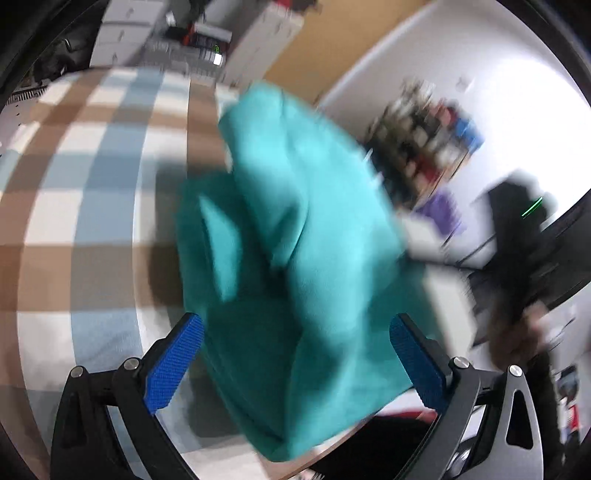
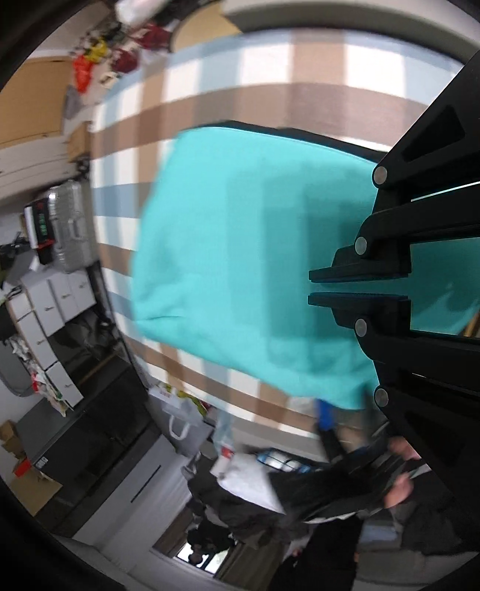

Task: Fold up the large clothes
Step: 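Press the folded teal hoodie down with the left gripper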

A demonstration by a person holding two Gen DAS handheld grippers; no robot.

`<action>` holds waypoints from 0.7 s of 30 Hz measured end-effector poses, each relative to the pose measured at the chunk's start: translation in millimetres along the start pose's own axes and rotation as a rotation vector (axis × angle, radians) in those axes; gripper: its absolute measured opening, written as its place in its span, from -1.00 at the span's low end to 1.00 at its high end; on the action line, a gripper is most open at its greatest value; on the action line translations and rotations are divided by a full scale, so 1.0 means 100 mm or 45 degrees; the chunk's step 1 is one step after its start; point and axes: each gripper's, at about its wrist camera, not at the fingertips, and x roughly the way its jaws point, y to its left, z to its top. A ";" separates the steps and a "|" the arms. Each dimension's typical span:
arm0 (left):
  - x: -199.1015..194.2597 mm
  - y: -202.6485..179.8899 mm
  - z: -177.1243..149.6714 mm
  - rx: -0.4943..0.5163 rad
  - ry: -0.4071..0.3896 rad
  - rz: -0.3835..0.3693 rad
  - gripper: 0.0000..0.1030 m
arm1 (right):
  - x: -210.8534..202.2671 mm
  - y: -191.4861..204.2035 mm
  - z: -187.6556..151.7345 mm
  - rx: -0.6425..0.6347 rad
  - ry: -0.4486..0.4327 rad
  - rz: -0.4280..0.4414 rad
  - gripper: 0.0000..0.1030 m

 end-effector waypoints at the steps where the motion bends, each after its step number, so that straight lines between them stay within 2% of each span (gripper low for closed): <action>1: -0.07 -0.03 0.02 0.000 -0.057 -0.057 0.91 | 0.06 -0.07 -0.06 0.031 0.018 0.023 -0.90; 3: -0.12 -0.22 -0.03 0.056 -0.105 -0.174 0.91 | 0.21 -0.22 -0.15 0.117 0.034 0.101 -1.00; 5: -0.01 -0.42 -0.10 0.152 -0.045 -0.243 0.91 | 0.36 -0.38 -0.20 0.218 0.034 0.194 -1.00; 6: 0.15 -0.51 -0.15 0.189 0.018 -0.239 0.91 | 0.41 -0.41 -0.21 0.240 0.029 0.213 -1.00; 7: 0.23 -0.51 -0.19 0.204 0.066 -0.216 0.91 | 0.44 -0.41 -0.21 0.240 0.023 0.211 -1.00; 9: 0.61 -0.53 -0.27 0.234 0.180 -0.049 0.91 | 0.44 -0.33 -0.20 0.192 0.014 0.160 -1.00; 11: 0.80 -0.48 -0.30 0.261 0.206 0.082 0.91 | 0.43 -0.27 -0.20 0.163 0.013 0.116 -1.00; 13: 0.87 -0.54 -0.32 0.333 0.202 0.165 0.91 | 0.42 -0.25 -0.18 0.155 0.034 0.112 -1.00; 15: 0.88 -0.58 -0.35 0.352 0.189 0.201 0.91 | 0.34 -0.18 -0.10 0.116 0.043 0.101 -1.00; 16: 0.90 -0.59 -0.35 0.347 0.184 0.207 0.91 | 0.29 -0.14 -0.05 0.079 0.014 0.098 -0.89; 19: 0.86 -0.58 -0.38 0.282 0.185 0.163 0.91 | 0.12 0.04 0.16 -0.030 -0.112 0.130 -0.89; 21: 0.83 -0.52 -0.33 0.234 0.194 0.117 0.91 | 0.21 0.12 0.30 -0.037 -0.083 0.124 -0.89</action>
